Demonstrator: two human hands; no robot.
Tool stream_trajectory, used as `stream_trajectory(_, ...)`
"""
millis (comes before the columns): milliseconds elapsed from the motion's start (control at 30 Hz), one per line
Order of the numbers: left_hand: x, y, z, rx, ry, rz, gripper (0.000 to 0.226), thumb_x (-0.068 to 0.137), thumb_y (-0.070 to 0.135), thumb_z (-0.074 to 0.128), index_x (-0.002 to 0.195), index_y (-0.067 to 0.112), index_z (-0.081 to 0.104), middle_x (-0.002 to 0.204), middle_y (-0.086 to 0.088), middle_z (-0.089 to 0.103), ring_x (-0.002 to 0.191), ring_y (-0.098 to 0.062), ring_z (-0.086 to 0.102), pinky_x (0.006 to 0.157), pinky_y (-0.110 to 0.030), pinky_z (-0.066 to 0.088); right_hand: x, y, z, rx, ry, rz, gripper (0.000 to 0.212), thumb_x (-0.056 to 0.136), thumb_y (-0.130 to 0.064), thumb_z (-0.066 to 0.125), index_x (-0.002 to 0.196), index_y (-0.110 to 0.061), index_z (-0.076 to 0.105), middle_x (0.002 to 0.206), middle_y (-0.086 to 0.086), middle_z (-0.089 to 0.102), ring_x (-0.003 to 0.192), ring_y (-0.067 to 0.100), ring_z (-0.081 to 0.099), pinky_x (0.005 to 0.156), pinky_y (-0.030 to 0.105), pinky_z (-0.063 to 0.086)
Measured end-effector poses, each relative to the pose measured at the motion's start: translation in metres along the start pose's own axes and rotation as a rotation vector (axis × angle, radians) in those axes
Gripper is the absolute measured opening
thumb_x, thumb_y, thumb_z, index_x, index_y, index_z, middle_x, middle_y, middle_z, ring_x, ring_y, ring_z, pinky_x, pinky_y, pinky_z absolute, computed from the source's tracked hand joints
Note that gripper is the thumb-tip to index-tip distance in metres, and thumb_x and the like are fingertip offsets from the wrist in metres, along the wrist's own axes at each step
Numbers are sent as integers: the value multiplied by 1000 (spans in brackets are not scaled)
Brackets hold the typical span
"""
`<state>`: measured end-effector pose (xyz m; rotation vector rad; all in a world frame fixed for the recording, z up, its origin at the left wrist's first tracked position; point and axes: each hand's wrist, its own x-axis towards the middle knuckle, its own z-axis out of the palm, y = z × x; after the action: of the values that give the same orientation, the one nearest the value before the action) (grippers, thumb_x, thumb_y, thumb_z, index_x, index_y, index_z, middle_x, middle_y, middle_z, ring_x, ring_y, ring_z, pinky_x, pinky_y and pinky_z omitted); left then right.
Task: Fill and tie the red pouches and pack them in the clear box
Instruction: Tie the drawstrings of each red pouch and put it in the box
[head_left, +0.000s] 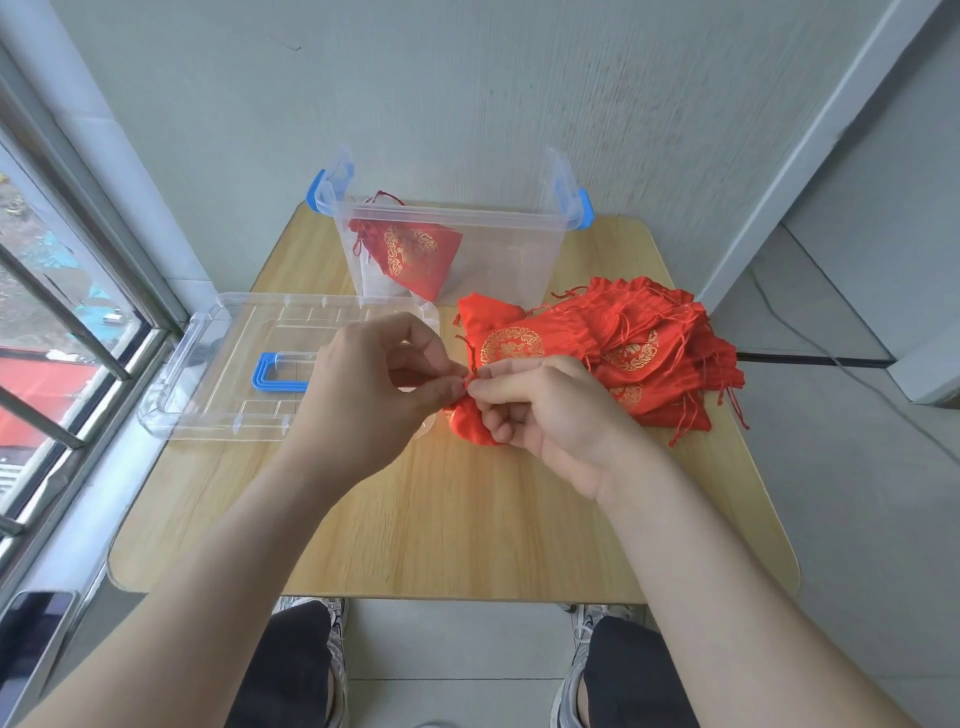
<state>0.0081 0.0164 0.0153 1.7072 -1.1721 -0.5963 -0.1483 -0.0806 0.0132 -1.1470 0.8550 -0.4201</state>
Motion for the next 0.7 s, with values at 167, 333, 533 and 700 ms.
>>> stream_trajectory(167, 0, -3, 4, 49, 13, 34, 13, 90, 7, 82, 92, 20, 79, 88, 11, 81, 87, -1, 77, 84, -25, 63, 3, -1, 2, 111, 4, 58, 10, 94, 1, 70, 87, -6, 71, 71, 5, 61, 59, 12, 55, 58, 24, 42)
stream_trajectory(333, -2, -3, 5, 82, 42, 76, 16, 86, 16, 87, 100, 22, 84, 98, 18, 80, 94, 8, 74, 87, -22, 62, 4, -3, 3, 119, 26, 51, 6, 93, 1, 72, 92, -4, 73, 71, 5, 64, 60, 11, 56, 57, 21, 44)
stream_trajectory(533, -3, -5, 8, 129, 183, 168, 15, 81, 11, 90, 93, 19, 85, 98, 15, 78, 96, 10, 73, 89, -21, 60, 4, -3, 4, 131, 68, 57, 6, 91, 3, 74, 96, -1, 74, 68, 3, 68, 63, 12, 57, 59, 21, 45)
stream_trajectory(700, 0, -9, 5, 266, 154, 315, 10, 85, 11, 87, 93, 16, 85, 102, 7, 80, 104, 7, 70, 85, -8, 54, 4, -3, 5, 151, 80, 67, 7, 90, 3, 75, 96, 0, 74, 71, 6, 67, 61, 13, 58, 57, 21, 46)
